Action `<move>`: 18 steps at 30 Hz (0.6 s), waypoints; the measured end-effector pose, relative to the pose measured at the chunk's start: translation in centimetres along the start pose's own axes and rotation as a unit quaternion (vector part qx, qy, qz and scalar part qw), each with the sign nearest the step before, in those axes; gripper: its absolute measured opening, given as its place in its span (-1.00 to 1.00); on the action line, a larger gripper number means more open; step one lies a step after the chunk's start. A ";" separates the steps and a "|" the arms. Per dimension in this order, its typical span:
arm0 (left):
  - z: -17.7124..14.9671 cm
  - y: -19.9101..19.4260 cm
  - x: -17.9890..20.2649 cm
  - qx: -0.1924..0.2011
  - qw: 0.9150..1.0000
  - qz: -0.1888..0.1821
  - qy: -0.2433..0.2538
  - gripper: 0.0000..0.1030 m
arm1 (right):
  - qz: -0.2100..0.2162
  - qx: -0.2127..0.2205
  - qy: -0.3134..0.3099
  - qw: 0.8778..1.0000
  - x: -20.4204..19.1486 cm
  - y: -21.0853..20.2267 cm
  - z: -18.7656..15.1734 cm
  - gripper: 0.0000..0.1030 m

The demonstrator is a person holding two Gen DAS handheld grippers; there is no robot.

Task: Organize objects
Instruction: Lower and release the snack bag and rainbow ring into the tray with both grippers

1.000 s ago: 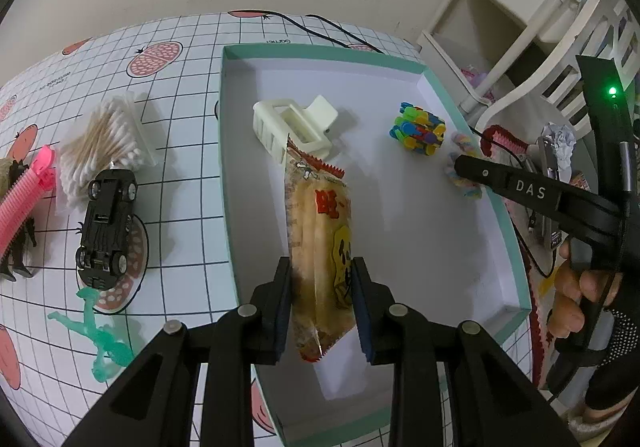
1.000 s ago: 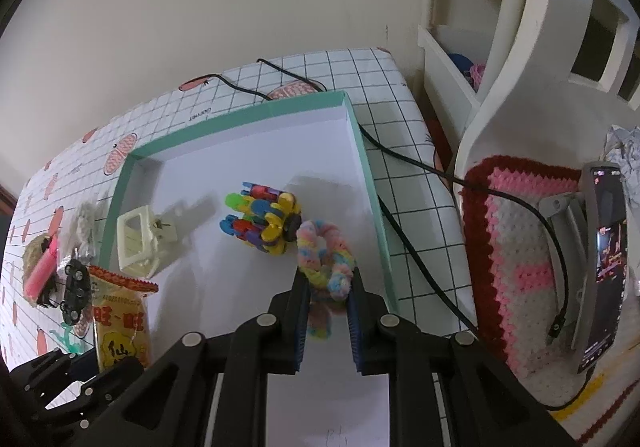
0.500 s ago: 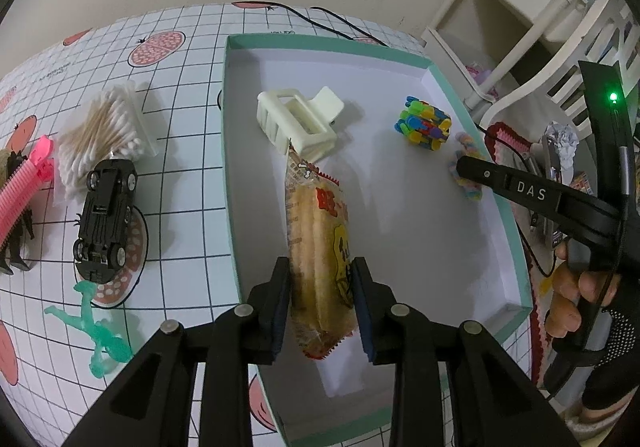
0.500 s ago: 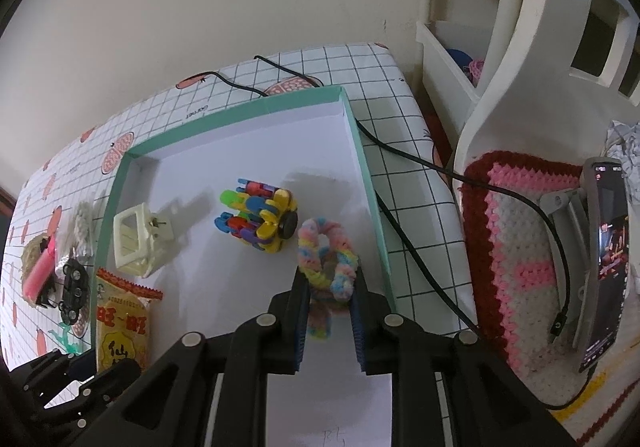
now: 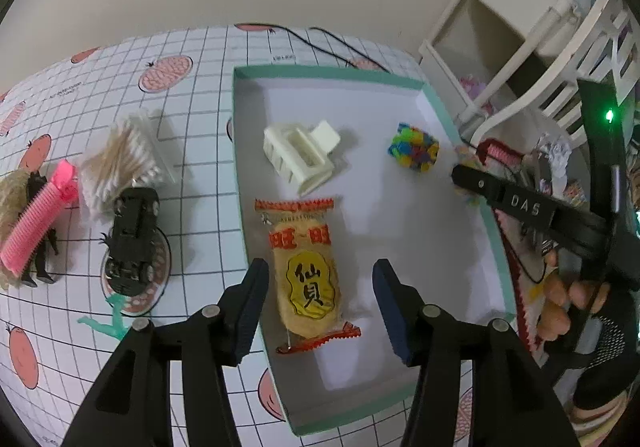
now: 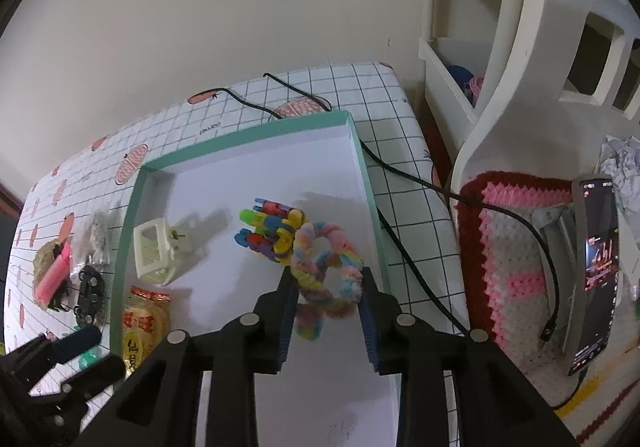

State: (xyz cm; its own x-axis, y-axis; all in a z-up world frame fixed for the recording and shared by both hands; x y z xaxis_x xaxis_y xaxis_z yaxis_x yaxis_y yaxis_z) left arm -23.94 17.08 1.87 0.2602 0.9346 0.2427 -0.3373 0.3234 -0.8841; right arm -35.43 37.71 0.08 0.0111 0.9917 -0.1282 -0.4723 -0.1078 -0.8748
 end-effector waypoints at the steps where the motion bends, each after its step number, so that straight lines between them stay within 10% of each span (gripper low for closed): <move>1: 0.2 -0.3 -0.1 0.004 1.000 0.000 -0.002 0.07 | 0.000 0.001 0.000 1.000 0.0 -0.1 0.0 -0.32; 18: 3.0 -1.6 -4.1 0.036 0.997 0.046 -0.046 0.17 | -0.003 0.003 -0.005 1.000 -0.5 -0.4 -0.1 -0.28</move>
State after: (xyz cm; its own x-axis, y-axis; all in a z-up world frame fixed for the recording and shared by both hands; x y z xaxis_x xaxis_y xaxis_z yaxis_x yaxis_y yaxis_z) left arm -27.14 13.12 3.48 0.1429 0.9693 0.2002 -0.4216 0.2426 -0.8737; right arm -35.15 37.23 0.44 0.0053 0.9929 -0.1192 -0.4780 -0.1022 -0.8724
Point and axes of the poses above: each gripper's, at about its wrist camera, not at the fingertips, and y roughly the way its jaws point, x to its right, z to its top, the point moved 8 cm from there along y, roughly the way its jaws point, and after that the axes turned 2 degrees about z, right-handed, at the moved point
